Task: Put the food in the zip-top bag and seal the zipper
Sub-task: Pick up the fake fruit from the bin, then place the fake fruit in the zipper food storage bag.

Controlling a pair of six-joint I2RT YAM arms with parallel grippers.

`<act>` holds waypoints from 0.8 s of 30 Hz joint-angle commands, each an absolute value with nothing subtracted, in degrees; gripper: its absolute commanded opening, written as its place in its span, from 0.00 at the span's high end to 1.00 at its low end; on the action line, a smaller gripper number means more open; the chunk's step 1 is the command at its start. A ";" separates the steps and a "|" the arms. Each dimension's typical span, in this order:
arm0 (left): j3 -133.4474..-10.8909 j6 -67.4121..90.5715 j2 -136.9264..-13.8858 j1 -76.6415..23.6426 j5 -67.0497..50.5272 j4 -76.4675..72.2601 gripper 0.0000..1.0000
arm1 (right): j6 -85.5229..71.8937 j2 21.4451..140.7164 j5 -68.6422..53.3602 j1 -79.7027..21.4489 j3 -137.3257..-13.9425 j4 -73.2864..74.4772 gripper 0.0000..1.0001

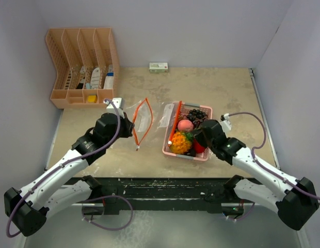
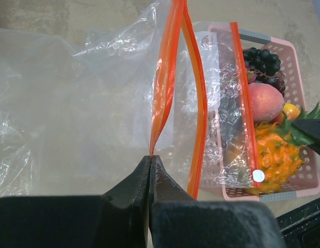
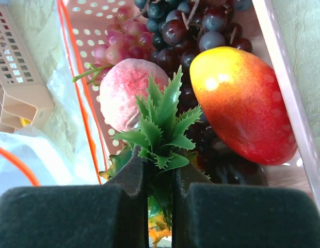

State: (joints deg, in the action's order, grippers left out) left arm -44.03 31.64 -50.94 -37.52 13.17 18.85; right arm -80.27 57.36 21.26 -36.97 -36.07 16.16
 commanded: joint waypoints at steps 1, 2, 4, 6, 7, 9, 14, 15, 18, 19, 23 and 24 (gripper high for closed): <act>-46.70 30.50 -51.11 -37.35 12.91 18.61 1.00 | -71.82 52.42 23.85 -37.06 -38.66 17.81 1.00; -46.69 30.49 -51.08 -37.35 13.00 18.67 1.00 | -70.24 51.60 23.75 -37.09 -39.55 18.17 1.00; -46.71 30.45 -51.01 -37.30 13.48 18.85 1.00 | -66.41 50.19 23.70 -37.07 -41.66 18.17 1.00; -46.90 30.65 -51.12 -37.33 13.85 19.08 1.00 | -62.47 49.33 22.88 -37.06 -43.41 16.35 1.00; -47.12 30.71 -51.27 -37.35 13.88 19.26 1.00 | -60.09 49.05 22.34 -37.04 -44.45 14.96 1.00; -47.52 30.84 -51.56 -37.33 13.82 19.78 1.00 | -55.87 48.89 22.63 -37.07 -47.43 14.51 1.00; -47.96 31.19 -51.90 -37.35 13.54 20.16 1.00 | -48.25 50.02 30.96 -37.09 -54.77 23.29 1.00; -47.86 31.24 -51.88 -37.34 13.47 20.09 1.00 | -47.76 50.30 32.42 -37.10 -55.41 25.77 1.00; -47.82 31.25 -52.22 -37.35 13.36 19.88 1.00 | -45.10 49.93 33.28 -37.09 -55.91 26.81 1.00; -47.81 31.35 -52.37 -37.35 13.24 19.85 1.00 | -43.58 49.29 32.31 -37.05 -55.53 25.20 1.00; -48.04 31.51 -53.13 -37.35 12.80 19.70 1.00 | -36.02 47.41 29.40 -37.03 -55.64 14.70 1.00; -48.12 31.58 -53.20 -37.35 12.64 19.77 1.00 | -34.78 47.54 26.98 -37.03 -55.99 13.25 1.00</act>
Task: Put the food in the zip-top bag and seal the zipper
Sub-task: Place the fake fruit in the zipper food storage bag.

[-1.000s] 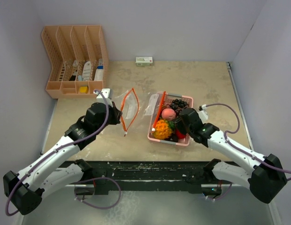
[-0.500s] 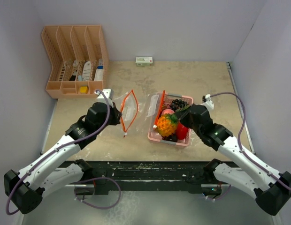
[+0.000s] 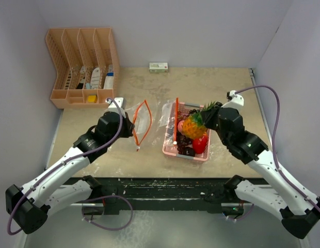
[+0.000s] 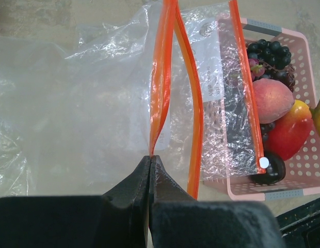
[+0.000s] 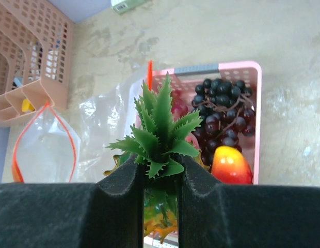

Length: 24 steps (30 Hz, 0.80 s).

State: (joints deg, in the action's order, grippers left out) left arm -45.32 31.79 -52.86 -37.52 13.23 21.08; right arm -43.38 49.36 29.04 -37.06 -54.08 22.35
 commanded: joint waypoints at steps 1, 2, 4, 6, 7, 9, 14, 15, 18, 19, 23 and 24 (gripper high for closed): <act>-48.16 31.74 -53.19 -37.33 12.53 19.72 1.00 | -33.38 47.70 23.85 -37.02 -55.88 9.86 1.00; -48.24 31.83 -53.33 -37.35 12.41 19.65 1.00 | -32.25 48.06 20.80 -37.08 -55.44 5.77 1.00; -48.49 32.03 -53.42 -37.35 12.15 19.56 1.00 | -32.19 49.10 12.20 -37.07 -53.95 -2.80 1.00; -48.91 32.29 -53.54 -37.28 11.75 19.69 1.00 | -34.16 50.70 6.50 -37.03 -51.81 -10.58 1.00; -49.06 32.44 -53.46 -37.32 11.63 19.80 1.00 | -35.81 51.43 4.23 -37.03 -50.45 -14.60 1.00; -49.35 32.87 -53.33 -37.35 11.25 20.09 1.00 | -40.76 53.15 -1.29 -37.03 -47.28 -23.39 1.00; -49.55 34.91 -52.08 -37.35 10.11 20.18 1.00 | -48.84 60.05 -5.93 -37.02 -43.01 -44.76 1.00; -49.60 35.43 -51.67 -37.33 9.92 20.12 1.00 | -50.68 61.67 -6.53 -37.08 -42.50 -48.73 1.00; -49.68 36.66 -50.56 -37.35 9.69 20.00 1.00 | -55.71 65.80 -7.57 -37.00 -41.38 -58.25 1.00; -49.77 37.06 -50.28 -37.35 9.63 20.07 1.00 | -57.23 67.02 -7.65 -37.01 -41.01 -60.80 1.00; -49.70 38.64 -49.00 -37.35 9.75 20.46 1.00 | -63.00 71.92 -6.38 -36.99 -38.47 -69.28 1.00; -49.74 39.04 -48.77 -37.31 9.83 20.50 1.00 | -63.87 73.02 -5.94 -37.00 -37.80 -70.67 1.00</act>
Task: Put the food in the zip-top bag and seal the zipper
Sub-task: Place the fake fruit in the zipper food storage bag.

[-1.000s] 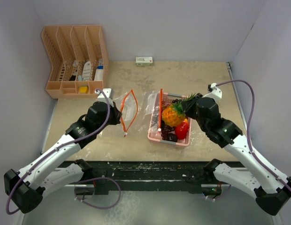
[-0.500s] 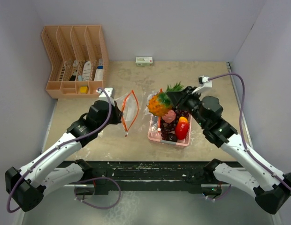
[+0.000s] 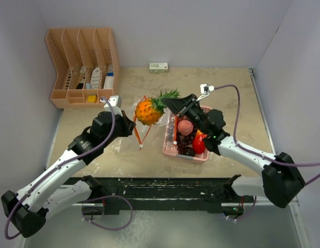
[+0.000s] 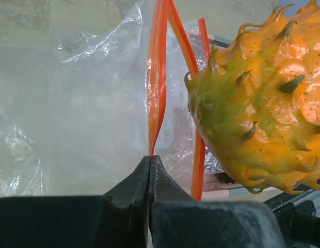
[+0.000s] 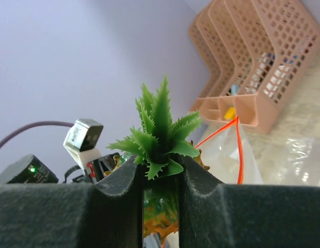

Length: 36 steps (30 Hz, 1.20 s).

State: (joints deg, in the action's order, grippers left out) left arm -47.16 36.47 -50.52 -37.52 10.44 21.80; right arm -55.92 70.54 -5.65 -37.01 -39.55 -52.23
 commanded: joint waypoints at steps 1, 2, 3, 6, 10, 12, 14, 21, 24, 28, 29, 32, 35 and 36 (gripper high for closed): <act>-49.82 39.55 -48.39 -37.35 9.96 20.48 1.00 | -64.85 74.17 -5.40 -36.94 -37.00 -71.88 1.00; -49.88 40.29 -47.98 -37.34 10.09 20.48 1.00 | -65.72 75.24 -4.76 -36.98 -36.22 -73.08 1.00; -49.72 40.94 -47.61 -37.35 10.18 20.37 1.00 | -66.34 76.32 -4.33 -36.98 -35.60 -74.42 1.00; -49.30 42.62 -46.58 -37.35 10.36 19.23 1.00 | -67.64 79.93 -4.16 -36.95 -34.28 -78.33 1.00; -49.18 43.56 -45.96 -37.35 11.16 18.63 1.00 | -66.49 80.81 -3.67 -36.99 -33.44 -77.65 1.00; -49.36 43.66 -45.72 -37.35 11.65 18.67 1.00 | -64.28 79.10 -1.20 -37.00 -32.53 -74.85 1.00; -49.32 43.76 -45.48 -37.29 12.15 18.65 1.00 | -61.07 76.86 1.12 -37.00 -32.28 -70.04 1.00; -49.55 43.18 -47.63 -37.35 12.30 16.81 1.00 | -50.86 73.46 0.66 -38.17 -37.09 -53.20 1.00; -50.02 42.70 -48.52 -37.35 12.10 15.18 1.00 | -47.79 73.22 2.14 -39.59 -38.28 -47.40 1.00; -51.38 42.02 -50.46 -37.35 10.41 13.00 1.00 | -44.39 73.52 6.23 -41.67 -40.45 -40.44 1.00; -51.73 42.01 -51.23 -37.29 9.85 12.67 1.00 | -43.78 73.62 7.18 -42.27 -40.93 -39.57 1.00; -51.93 42.54 -53.13 -37.35 7.76 11.20 1.00 | -41.91 74.02 12.72 -45.28 -43.42 -37.83 1.00; -50.96 43.33 -54.29 -37.35 6.21 9.78 1.00 | -41.10 74.09 21.37 -48.37 -45.58 -36.00 1.00; -50.55 43.55 -54.43 -37.35 5.90 9.50 1.00 | -40.99 74.09 23.93 -49.10 -46.07 -35.81 1.00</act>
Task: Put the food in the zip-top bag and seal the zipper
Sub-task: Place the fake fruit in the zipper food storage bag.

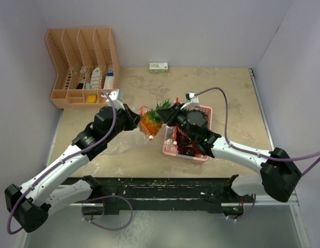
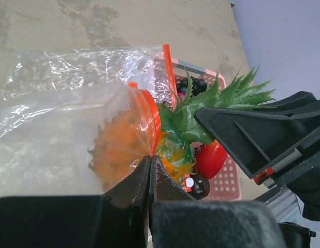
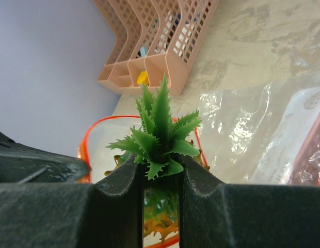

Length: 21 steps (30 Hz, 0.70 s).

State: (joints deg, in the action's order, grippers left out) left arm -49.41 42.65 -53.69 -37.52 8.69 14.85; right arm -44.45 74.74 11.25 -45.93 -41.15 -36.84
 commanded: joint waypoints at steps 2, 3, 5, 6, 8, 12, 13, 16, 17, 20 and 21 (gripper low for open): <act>-49.72 44.03 -54.53 -37.35 5.57 9.25 1.00 | -40.83 74.46 26.89 -49.87 -46.67 -36.57 1.00; -49.21 44.25 -54.54 -37.35 5.54 9.09 1.00 | -40.91 74.79 27.53 -49.99 -47.00 -37.06 1.00; -48.09 44.67 -54.49 -37.35 5.54 8.41 1.00 | -41.16 75.76 27.89 -50.23 -48.07 -37.51 1.00; -47.61 44.85 -54.50 -37.35 5.49 7.75 1.00 | -41.28 76.23 28.06 -50.52 -48.56 -37.57 1.00; -46.81 45.16 -54.65 -37.30 5.24 6.73 1.00 | -42.45 77.21 28.12 -51.22 -49.30 -37.75 1.00; -46.53 45.56 -55.11 -37.35 4.75 5.76 1.00 | -44.50 78.68 30.64 -54.01 -48.99 -36.75 1.00; -46.57 45.60 -55.06 -37.33 4.82 5.53 1.00 | -44.70 78.86 31.67 -54.76 -48.39 -36.90 1.00; -46.98 45.70 -54.77 -37.34 4.92 4.66 1.00 | -44.55 79.53 37.07 -57.37 -47.62 -35.08 1.00; -47.26 45.70 -54.76 -37.31 5.00 4.58 1.00 | -44.25 79.94 38.47 -58.11 -47.82 -34.35 1.00; -48.57 45.53 -55.21 -37.35 4.70 4.40 1.00 | -41.99 81.27 39.41 -59.40 -49.11 -33.76 1.00; -48.82 45.38 -55.47 -37.31 4.52 4.36 1.00 | -41.00 81.75 39.19 -59.83 -49.78 -33.51 1.00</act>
